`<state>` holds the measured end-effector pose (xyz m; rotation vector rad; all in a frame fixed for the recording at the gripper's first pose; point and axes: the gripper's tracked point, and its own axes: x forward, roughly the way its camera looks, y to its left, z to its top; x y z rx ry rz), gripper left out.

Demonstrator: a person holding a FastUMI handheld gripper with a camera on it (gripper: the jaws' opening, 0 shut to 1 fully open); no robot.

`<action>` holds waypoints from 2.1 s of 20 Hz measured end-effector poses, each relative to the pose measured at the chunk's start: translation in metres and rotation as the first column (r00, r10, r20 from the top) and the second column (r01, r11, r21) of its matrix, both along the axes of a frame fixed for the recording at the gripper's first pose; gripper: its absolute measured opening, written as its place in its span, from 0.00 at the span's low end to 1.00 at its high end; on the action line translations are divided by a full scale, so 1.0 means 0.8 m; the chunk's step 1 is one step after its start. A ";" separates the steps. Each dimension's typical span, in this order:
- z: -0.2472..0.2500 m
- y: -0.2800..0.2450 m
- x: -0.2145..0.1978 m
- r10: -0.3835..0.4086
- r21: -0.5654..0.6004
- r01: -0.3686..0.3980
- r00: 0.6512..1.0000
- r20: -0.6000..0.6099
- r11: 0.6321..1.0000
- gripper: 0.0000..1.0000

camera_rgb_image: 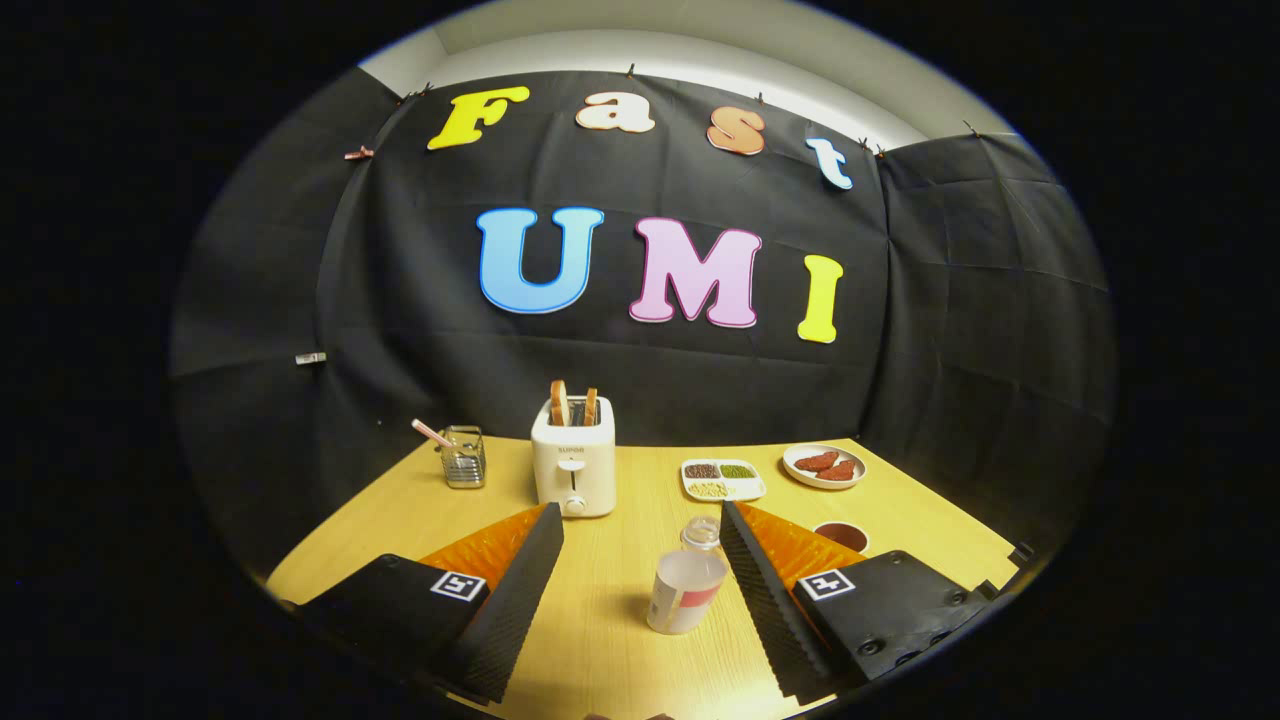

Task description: Take the bottle from table, then pour the juice into the cup, finally place the bottle on the coaster

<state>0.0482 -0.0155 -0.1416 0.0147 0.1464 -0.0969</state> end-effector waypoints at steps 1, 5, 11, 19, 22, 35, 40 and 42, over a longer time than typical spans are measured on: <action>-0.013 -0.006 0.004 -0.012 -0.004 0.012 1.000 -0.014 1.000 0.97; -0.062 -0.025 0.018 -0.054 0.002 0.054 0.997 -0.064 0.999 0.97; -0.129 -0.044 0.044 -0.071 0.031 0.075 0.990 -0.119 0.997 0.97; -0.165 -0.054 0.095 -0.089 0.049 0.095 0.990 -0.111 0.994 0.97; -0.171 -0.066 0.104 -0.099 0.018 0.102 0.988 -0.120 0.995 0.97; -0.178 -0.063 0.118 -0.038 0.048 0.044 0.991 -0.127 0.998 0.74; -0.178 -0.070 0.118 -0.038 0.051 0.046 0.988 -0.151 0.998 0.71; -0.177 -0.073 0.117 -0.042 0.062 0.052 0.986 -0.163 0.997 0.71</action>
